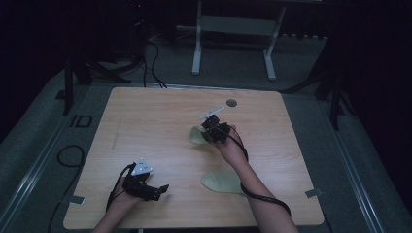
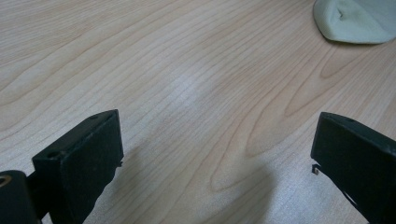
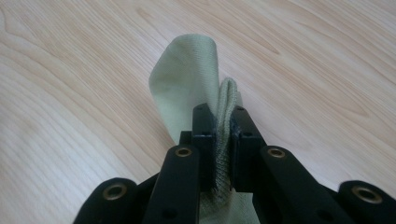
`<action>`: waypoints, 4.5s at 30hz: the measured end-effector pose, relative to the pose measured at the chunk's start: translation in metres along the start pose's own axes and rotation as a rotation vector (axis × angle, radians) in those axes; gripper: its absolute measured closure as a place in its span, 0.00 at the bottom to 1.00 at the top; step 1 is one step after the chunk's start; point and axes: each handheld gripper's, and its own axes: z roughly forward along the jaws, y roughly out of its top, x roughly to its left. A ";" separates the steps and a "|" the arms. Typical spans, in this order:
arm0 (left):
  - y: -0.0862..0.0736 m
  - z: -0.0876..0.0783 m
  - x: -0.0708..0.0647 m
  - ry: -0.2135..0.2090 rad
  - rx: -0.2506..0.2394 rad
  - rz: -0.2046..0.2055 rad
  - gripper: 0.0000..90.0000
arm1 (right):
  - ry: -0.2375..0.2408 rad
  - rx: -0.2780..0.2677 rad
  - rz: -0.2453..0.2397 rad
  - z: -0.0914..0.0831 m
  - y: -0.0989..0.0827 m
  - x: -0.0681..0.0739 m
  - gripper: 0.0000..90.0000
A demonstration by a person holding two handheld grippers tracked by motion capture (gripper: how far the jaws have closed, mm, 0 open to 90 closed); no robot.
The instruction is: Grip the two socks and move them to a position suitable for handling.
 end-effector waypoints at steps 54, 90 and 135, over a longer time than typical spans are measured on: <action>0.102 0.051 -0.040 -0.123 0.006 0.314 0.66 | -0.031 0.070 0.144 -0.019 -0.077 -0.035 0.60; 0.148 0.148 -0.060 -0.040 0.158 0.406 0.99 | -0.009 0.100 0.141 -0.018 -0.087 -0.050 0.91; 0.152 0.149 -0.048 -0.020 0.174 0.386 0.99 | -0.054 0.144 0.218 -0.016 -0.116 -0.093 0.98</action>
